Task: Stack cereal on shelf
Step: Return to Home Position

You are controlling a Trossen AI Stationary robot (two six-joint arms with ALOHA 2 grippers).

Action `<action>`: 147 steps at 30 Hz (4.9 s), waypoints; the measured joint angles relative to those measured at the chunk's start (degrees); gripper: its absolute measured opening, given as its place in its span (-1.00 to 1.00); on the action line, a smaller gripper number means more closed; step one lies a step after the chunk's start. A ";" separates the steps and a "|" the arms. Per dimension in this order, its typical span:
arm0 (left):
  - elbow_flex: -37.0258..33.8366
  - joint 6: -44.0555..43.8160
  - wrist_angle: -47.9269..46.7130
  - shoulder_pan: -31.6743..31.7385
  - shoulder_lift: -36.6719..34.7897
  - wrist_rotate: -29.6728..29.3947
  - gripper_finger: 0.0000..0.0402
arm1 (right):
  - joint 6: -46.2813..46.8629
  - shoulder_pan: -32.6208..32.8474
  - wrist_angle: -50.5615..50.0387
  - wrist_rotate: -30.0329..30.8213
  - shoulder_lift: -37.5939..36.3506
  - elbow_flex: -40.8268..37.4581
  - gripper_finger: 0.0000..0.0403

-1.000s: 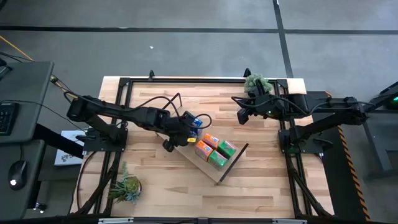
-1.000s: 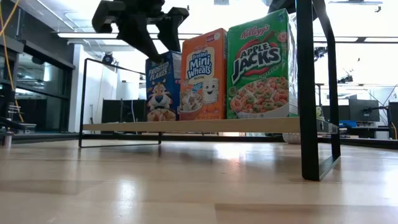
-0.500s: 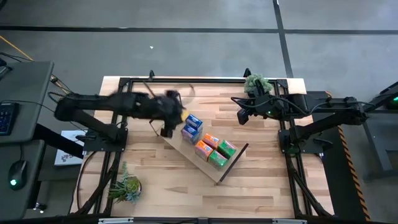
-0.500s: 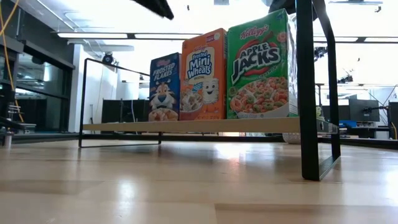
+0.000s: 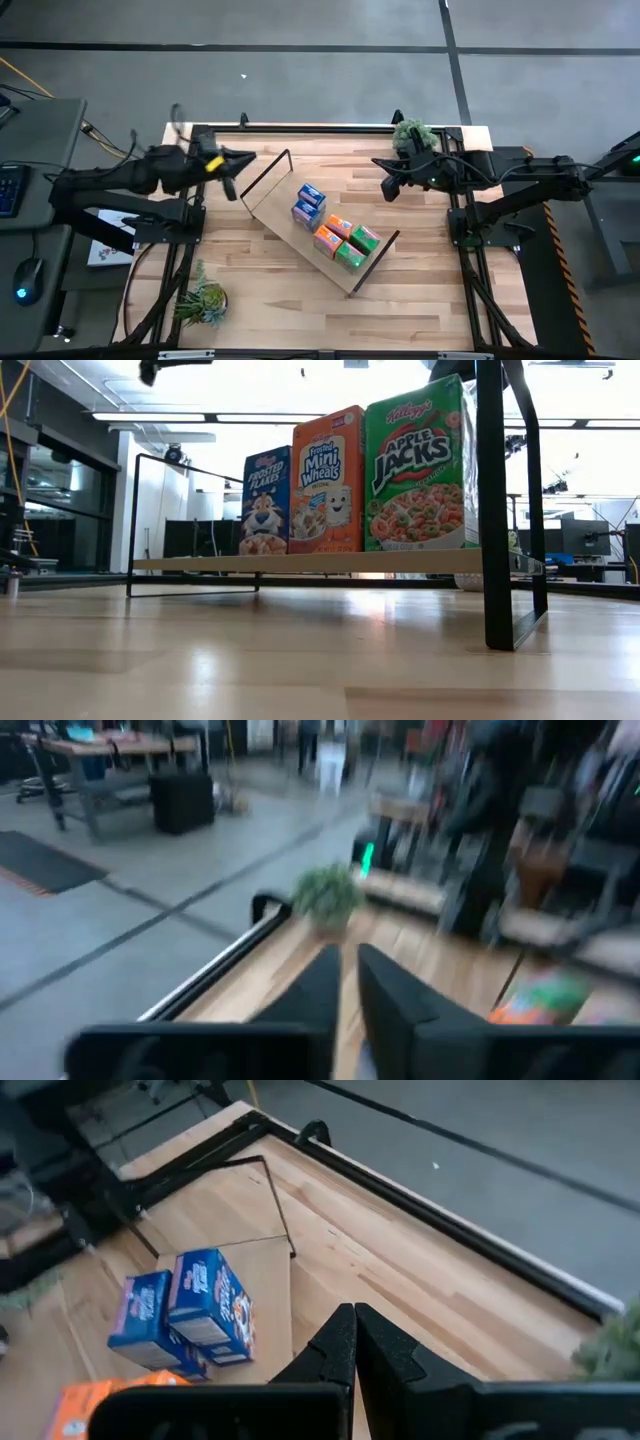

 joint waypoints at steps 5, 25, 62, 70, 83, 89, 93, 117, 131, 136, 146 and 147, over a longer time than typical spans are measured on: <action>-10.10 -5.13 11.41 -2.61 -9.38 -1.59 -0.97 | -10.74 0.00 2.62 -2.58 0.00 0.00 -1.00; -36.58 -7.20 24.38 -7.39 -38.60 6.21 -1.00 | -9.34 0.02 12.56 -11.80 -0.02 0.00 -1.00; -47.02 -6.11 30.31 -7.30 -40.36 8.79 -1.00 | -16.87 3.60 30.83 -20.28 -41.74 -38.95 -1.00; -47.02 -6.09 30.31 -7.30 -40.36 8.77 -0.99 | -16.77 1.17 37.42 -22.66 -61.98 -54.70 -1.00; -47.00 -6.07 29.78 -7.30 -39.91 8.57 -0.98 | -18.18 1.18 45.39 -24.56 -63.63 -66.66 -1.00; -47.00 -6.07 28.87 -7.30 -39.88 8.62 -0.98 | -18.04 1.18 45.47 -23.33 -62.89 -67.95 -1.00; -47.00 -6.07 28.90 -7.30 -39.88 8.63 -0.98 | -16.74 1.18 45.46 -23.23 -62.82 -67.96 -1.00; -47.00 -6.07 28.82 -7.30 -39.88 8.72 -0.98 | -16.75 1.18 45.44 -23.13 -62.79 -68.00 -1.00; -46.95 -6.50 25.29 -6.52 -40.39 8.19 -0.98 | -16.75 1.18 45.42 -22.95 -62.75 -68.02 -1.00; -46.98 -6.55 23.81 -6.56 -39.76 8.34 -0.98 | -16.75 1.18 45.44 -22.78 -62.64 -68.02 -1.00; -46.89 -6.55 23.37 -6.56 -39.37 8.77 -0.98 | -16.75 1.18 45.44 -22.81 -62.60 -68.02 -1.00; -46.89 -6.55 23.25 -6.56 -39.37 8.77 -0.98 | -16.75 1.18 45.44 -22.80 -62.62 -68.02 -1.00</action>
